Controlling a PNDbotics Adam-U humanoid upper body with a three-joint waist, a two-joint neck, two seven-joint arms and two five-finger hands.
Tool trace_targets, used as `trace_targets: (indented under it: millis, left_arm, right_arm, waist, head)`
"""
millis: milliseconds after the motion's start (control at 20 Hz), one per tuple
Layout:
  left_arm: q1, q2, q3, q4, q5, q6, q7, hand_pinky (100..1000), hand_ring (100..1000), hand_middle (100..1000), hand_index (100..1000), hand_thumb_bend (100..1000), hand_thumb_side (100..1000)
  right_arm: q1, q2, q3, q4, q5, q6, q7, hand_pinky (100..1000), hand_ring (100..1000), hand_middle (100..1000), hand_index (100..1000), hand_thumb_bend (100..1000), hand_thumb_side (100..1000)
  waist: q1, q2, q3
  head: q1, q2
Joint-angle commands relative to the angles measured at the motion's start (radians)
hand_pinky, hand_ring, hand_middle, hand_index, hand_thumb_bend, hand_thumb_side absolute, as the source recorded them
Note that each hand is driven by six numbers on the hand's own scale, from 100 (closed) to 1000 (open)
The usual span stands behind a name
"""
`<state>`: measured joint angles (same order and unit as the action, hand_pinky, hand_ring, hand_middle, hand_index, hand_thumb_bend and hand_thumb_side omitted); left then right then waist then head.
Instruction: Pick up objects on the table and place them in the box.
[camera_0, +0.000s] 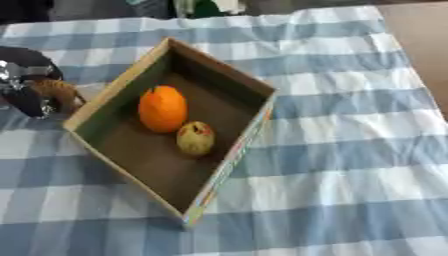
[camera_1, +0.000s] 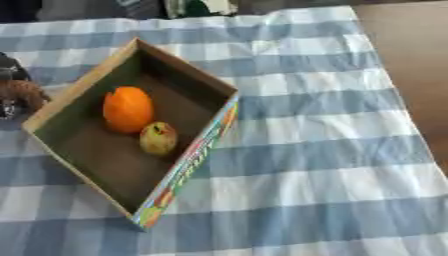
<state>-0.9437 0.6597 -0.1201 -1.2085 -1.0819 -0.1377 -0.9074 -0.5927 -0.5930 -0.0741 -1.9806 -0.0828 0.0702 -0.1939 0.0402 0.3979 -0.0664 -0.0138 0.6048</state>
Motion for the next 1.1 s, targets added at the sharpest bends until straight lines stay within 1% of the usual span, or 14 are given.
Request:
trace_targets:
  millis: [50, 100, 300, 500, 650, 800, 900, 1100]
  left_arm:
    - [-0.027, 0.025, 0.016, -0.043, 0.006, 0.022, 0.002, 471, 604, 504, 591, 100, 262]
    - [-0.029, 0.025, 0.018, -0.053, 0.004, 0.027, 0.005, 453, 586, 483, 567, 100, 264]
    - [-0.038, 0.024, 0.026, -0.099, -0.016, 0.048, 0.042, 435, 570, 465, 540, 100, 275]
    - [-0.060, 0.021, 0.031, -0.140, -0.040, 0.057, 0.067, 424, 561, 459, 522, 100, 278]
    - [-0.078, 0.012, 0.031, -0.199, -0.041, 0.059, 0.092, 420, 558, 459, 521, 100, 278]
    - [-0.081, 0.009, 0.009, -0.288, -0.052, 0.070, 0.129, 421, 558, 458, 520, 100, 282]
    - [-0.081, -0.001, -0.011, -0.348, -0.055, 0.090, 0.155, 411, 551, 455, 517, 100, 284]
    - [-0.088, -0.035, -0.052, -0.444, -0.018, 0.134, 0.195, 403, 546, 452, 513, 100, 287]
  right_arm:
    - [-0.009, -0.013, -0.013, -0.019, -0.004, 0.001, 0.001, 745, 881, 632, 824, 100, 590]
    - [-0.009, -0.013, -0.013, -0.019, -0.004, 0.001, 0.001, 746, 881, 632, 824, 100, 590]
    - [-0.009, -0.012, -0.013, -0.019, -0.005, 0.000, 0.000, 746, 881, 632, 824, 100, 591]
    - [-0.008, -0.011, -0.012, -0.019, -0.005, 0.001, 0.000, 746, 879, 632, 824, 100, 591]
    - [-0.009, -0.011, -0.012, -0.019, -0.004, 0.001, -0.001, 746, 878, 632, 823, 100, 592]
    - [-0.011, -0.009, -0.010, -0.019, -0.004, 0.002, -0.002, 746, 878, 632, 822, 100, 591]
    - [-0.012, -0.007, -0.009, -0.019, -0.005, 0.002, -0.002, 747, 878, 632, 822, 100, 592]
    - [-0.012, -0.005, -0.008, -0.019, -0.005, 0.003, -0.003, 747, 878, 632, 822, 100, 590]
  waist:
    - [-0.003, -0.030, 0.002]
    - [-0.003, -0.031, 0.002]
    - [-0.003, -0.036, 0.003]
    - [-0.002, -0.043, 0.005]
    - [-0.003, -0.048, 0.006]
    - [-0.002, -0.053, 0.007]
    - [-0.002, -0.056, 0.007]
    - [-0.002, -0.063, 0.007]
  head:
    - [0.000, -0.005]
    - [0.000, -0.005]
    - [-0.003, -0.001]
    - [-0.007, 0.005]
    - [-0.015, 0.010]
    - [-0.021, 0.015]
    - [-0.025, 0.019]
    - [-0.035, 0.028]
